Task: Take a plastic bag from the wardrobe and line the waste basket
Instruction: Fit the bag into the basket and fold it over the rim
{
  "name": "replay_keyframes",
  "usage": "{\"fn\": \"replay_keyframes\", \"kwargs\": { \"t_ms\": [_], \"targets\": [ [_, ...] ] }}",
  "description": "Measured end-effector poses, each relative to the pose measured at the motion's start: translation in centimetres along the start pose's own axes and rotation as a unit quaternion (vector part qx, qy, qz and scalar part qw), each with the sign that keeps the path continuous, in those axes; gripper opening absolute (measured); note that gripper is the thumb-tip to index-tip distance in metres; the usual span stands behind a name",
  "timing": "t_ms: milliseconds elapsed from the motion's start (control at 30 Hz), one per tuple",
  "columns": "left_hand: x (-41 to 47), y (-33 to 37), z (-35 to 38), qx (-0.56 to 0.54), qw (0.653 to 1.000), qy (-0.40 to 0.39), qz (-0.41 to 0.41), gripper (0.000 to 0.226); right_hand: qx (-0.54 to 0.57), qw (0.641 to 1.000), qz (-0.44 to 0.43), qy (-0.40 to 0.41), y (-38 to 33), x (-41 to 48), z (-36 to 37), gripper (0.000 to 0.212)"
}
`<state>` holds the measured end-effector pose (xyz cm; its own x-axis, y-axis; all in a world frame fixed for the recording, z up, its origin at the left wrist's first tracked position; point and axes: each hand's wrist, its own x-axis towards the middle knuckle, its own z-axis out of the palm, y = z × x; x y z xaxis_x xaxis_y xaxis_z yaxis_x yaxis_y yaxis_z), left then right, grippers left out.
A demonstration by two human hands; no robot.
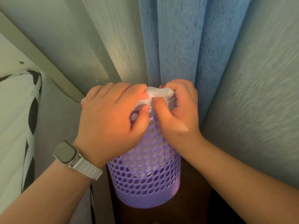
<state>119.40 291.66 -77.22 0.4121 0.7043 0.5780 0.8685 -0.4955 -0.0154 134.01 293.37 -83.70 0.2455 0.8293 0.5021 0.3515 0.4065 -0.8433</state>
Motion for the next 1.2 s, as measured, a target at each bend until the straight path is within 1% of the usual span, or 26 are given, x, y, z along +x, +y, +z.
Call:
{"fn": "replay_keyframes", "kwargs": {
  "t_ms": [100,200,300,433,533,633,733,833,933,1067,1200],
  "targets": [
    [-0.1,0.4,0.6,0.01,1.0,0.003,-0.024,0.024,-0.007,1.0,-0.002,-0.005,-0.6,-0.2,0.4,0.025],
    [-0.3,-0.1,1.1,0.013,0.999,0.011,-0.041,0.019,-0.009,1.0,-0.001,-0.011,-0.8,-0.3,0.5,0.022],
    [-0.4,-0.7,1.4,-0.016,0.997,0.011,-0.068,0.016,-0.003,1.0,-0.001,-0.025,-0.4,-0.4,0.5,0.021],
    [-0.4,-2.0,1.4,-0.05,0.994,0.023,-0.094,0.018,0.007,0.999,0.03,-0.028,0.4,-0.1,0.0,0.026],
    [-0.4,-2.3,1.3,-0.067,0.993,0.036,-0.094,0.018,0.006,1.0,0.02,-0.024,0.9,0.3,-0.5,0.03],
    [-0.4,-2.0,1.3,-0.094,0.99,0.045,-0.096,0.02,0.015,1.0,0.017,-0.008,1.0,0.3,-0.7,0.029],
    [-0.4,-2.1,1.1,-0.109,0.989,0.042,-0.089,0.023,0.012,1.0,0.017,0.004,0.9,0.3,-0.6,0.031],
    [-0.3,-2.0,0.5,-0.065,0.996,0.033,-0.046,0.027,-0.004,1.0,0.009,0.005,0.8,0.3,-0.5,0.034],
    [-0.3,-0.9,0.5,-0.028,0.998,0.045,-0.023,0.029,-0.014,1.0,0.016,-0.003,0.4,0.2,-0.2,0.037],
    [-0.3,-0.2,1.0,-0.023,0.998,0.03,-0.042,0.022,-0.028,0.999,0.009,-0.012,-0.3,-0.1,0.3,0.036],
    [-0.4,-0.8,1.2,-0.032,0.997,0.03,-0.056,0.02,-0.03,0.999,0.0,-0.023,-0.4,-0.3,0.4,0.034]
  ]
}}
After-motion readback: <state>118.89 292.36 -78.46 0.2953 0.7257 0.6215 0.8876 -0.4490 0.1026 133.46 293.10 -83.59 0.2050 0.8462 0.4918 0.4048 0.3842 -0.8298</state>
